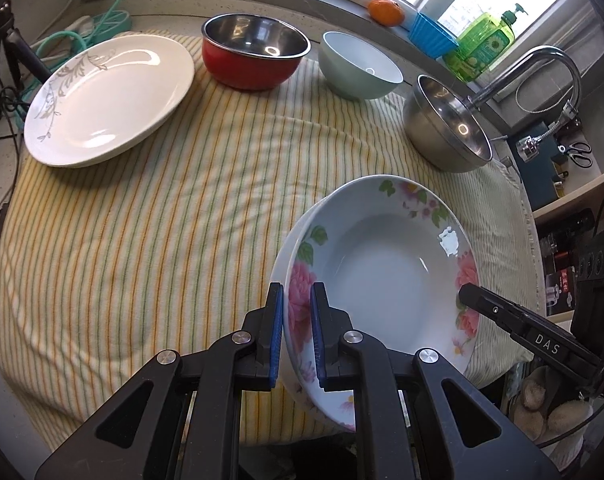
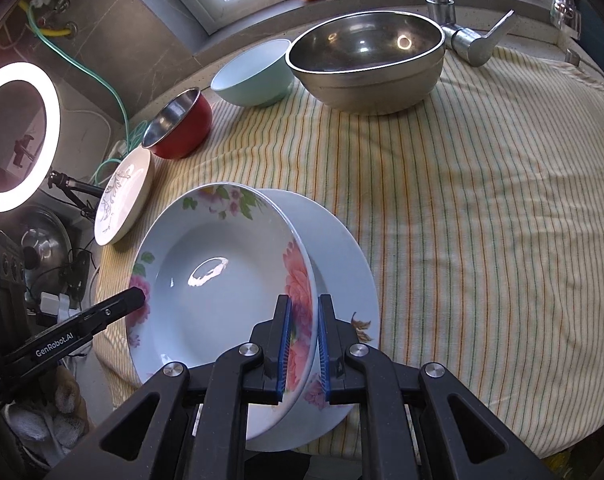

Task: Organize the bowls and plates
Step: 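Lower the rose-rim plate onto the blossom plate with both tools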

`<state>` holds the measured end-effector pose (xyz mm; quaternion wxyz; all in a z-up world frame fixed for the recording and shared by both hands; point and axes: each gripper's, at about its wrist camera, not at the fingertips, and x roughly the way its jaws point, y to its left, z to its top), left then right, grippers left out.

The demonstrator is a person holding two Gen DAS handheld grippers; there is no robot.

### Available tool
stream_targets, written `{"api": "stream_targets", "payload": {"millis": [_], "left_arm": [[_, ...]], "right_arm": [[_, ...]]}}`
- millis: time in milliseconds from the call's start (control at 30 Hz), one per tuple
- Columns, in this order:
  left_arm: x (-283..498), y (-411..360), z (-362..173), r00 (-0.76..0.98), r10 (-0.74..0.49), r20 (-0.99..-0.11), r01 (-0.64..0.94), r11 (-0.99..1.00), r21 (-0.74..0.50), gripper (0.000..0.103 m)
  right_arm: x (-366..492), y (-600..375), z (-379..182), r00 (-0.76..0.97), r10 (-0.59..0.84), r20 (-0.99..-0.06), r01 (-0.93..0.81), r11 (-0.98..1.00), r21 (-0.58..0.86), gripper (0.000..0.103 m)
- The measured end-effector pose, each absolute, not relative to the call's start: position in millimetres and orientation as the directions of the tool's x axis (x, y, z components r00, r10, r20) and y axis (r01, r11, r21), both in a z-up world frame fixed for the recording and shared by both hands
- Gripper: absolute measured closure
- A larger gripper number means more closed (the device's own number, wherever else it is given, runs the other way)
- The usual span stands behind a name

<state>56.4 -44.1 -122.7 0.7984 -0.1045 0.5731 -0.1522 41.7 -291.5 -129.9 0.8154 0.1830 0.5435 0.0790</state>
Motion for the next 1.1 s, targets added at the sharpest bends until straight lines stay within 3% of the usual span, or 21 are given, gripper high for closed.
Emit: {"api": "stream_targets", "payload": {"millis": [1100], "left_arm": [[59.9,-60.1,-136.7,0.252,-0.342,-0.906,0.151,0.938,-0.312,0.092]], "right_arm": [[45.0,-286.8,-141.8,0.369,0.280,-0.886,0.075,0.941,0.329,0.090]]}}
